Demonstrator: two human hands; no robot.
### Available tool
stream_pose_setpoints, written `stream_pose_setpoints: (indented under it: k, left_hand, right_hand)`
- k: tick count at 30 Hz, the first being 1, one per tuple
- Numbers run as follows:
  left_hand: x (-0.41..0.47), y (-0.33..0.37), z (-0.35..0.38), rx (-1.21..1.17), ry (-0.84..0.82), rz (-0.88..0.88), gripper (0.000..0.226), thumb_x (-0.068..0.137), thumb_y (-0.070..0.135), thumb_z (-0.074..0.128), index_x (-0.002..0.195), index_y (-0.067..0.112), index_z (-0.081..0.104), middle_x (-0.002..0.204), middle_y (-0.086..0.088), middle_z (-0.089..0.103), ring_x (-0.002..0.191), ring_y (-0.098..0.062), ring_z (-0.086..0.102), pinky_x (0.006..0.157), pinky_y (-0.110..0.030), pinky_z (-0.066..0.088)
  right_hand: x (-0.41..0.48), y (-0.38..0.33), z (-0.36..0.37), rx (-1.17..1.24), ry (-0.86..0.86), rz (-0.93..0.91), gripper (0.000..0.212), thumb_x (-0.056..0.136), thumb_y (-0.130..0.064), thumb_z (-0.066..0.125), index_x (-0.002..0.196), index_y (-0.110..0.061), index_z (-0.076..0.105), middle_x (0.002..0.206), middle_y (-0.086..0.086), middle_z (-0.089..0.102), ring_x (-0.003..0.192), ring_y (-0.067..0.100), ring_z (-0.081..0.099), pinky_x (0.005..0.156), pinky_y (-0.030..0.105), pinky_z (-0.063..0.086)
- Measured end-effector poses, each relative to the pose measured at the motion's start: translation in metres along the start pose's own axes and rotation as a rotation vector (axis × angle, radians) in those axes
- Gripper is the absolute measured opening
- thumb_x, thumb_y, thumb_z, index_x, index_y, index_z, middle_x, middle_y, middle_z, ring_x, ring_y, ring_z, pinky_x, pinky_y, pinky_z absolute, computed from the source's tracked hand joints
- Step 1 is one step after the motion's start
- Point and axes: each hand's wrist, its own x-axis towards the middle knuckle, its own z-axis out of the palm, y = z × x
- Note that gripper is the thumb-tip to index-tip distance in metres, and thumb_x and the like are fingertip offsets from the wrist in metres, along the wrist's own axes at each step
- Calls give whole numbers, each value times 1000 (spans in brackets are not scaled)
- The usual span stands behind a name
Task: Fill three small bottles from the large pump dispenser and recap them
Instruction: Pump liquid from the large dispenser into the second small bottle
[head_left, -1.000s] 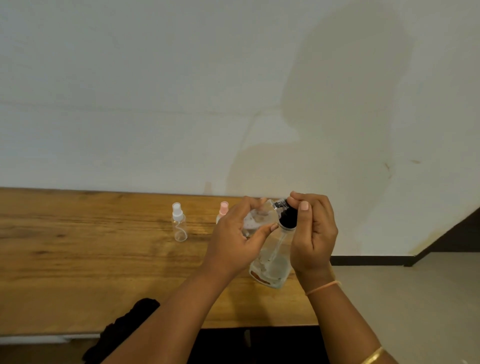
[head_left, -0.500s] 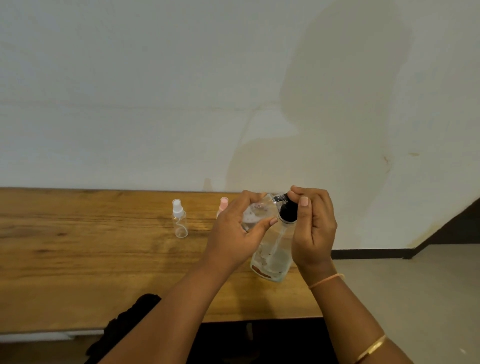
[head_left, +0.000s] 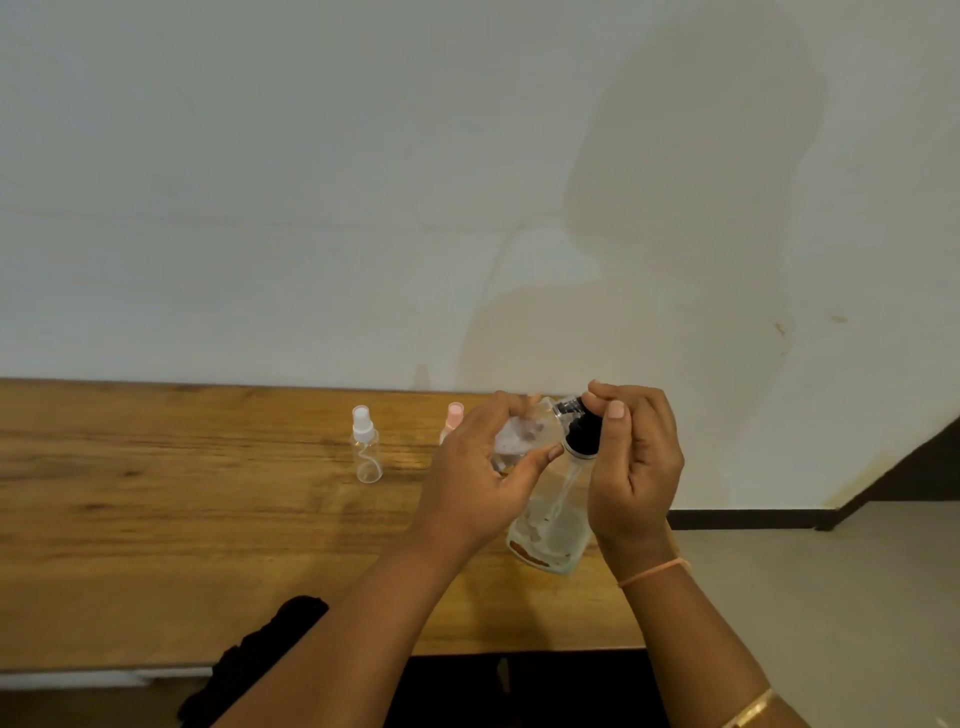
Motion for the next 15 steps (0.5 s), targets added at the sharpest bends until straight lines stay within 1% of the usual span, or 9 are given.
stream_pose_setpoints:
  k: [1,4,7,8,10,12,15]
  left_hand:
    - [-1,0,0,3,7,-5,31,80,35,73,106,34,55,102,24,61,100,0,60,75,-14,51]
    - [-1,1,1,-3,21,10,32,79,40,71,106,36,55,104,25,62,99,1,61,79,-24,54]
    - [0,5,-1,-11,33,30,34,78,42,68,108,40,52,102,19,65,92,-6,64,69,-31,57]
    - [1,5,-2,-6,41,48,34,78,44,67,109,40,52,101,18,65,90,-9,64,69,-32,57]
    - [2,6,-3,7,43,71,34,78,47,64,109,40,52,101,18,66,91,-9,64,69,-29,56]
    - [3,6,-3,-1,29,56,33,78,46,66,107,39,53,103,17,65,93,-7,63,69,-26,56]
    - [2,2,-2,-11,-21,8,29,80,35,72,104,33,54,103,16,65,94,-4,63,69,-17,52]
  right_hand:
    - [-1,0,0,8,-1,11,26,95,-17,36,92,-12,62,95,-7,56,91,5,59,78,23,51]
    - [1,-5,1,38,23,43,26,95,-18,37,90,-13,62,94,-7,57,90,7,60,77,24,52]
    - [7,-12,3,19,50,24,24,93,-17,39,86,-14,62,89,-8,58,86,1,59,76,15,48]
    - [8,-14,4,2,54,14,23,93,-16,40,85,-15,62,87,-9,58,85,-1,59,75,12,46]
    - [9,-16,4,-10,62,4,22,92,-14,42,85,-15,62,84,-8,57,84,-3,58,74,9,45]
    - [7,-14,4,-3,73,-10,22,91,-13,41,86,-14,63,85,-6,57,85,-3,58,75,10,45]
    - [4,-6,3,7,52,-12,24,91,-12,40,89,-11,63,88,-6,56,88,-4,57,78,12,47]
